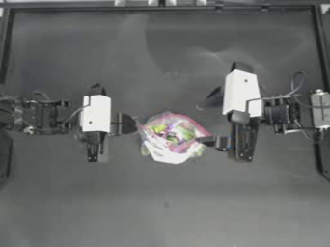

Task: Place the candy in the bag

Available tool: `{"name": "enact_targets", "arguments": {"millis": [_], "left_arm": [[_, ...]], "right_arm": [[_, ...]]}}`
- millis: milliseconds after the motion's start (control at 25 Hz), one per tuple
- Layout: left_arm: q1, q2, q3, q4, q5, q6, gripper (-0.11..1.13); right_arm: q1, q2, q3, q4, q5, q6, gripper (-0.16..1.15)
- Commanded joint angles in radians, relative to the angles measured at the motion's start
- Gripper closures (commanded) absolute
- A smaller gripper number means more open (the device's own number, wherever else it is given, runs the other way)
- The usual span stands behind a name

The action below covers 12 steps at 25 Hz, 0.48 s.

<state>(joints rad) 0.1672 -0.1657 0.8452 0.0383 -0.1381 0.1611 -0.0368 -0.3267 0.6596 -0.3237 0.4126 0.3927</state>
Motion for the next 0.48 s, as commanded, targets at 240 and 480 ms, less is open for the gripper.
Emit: {"name": "enact_targets", "arguments": {"millis": [240,480], "left_arm": [[0.002,-0.040,-0.018,-0.023,-0.003,-0.011,-0.07],[0.003,-0.046,-0.020,-0.025,-0.003,-0.008,0.05]], "right_arm": [[0.000,-0.021,-0.011,-0.002,-0.006,0.002,0.01],[0.000,-0.021,-0.012,-0.006,-0.006,0.000,0.01]]}}
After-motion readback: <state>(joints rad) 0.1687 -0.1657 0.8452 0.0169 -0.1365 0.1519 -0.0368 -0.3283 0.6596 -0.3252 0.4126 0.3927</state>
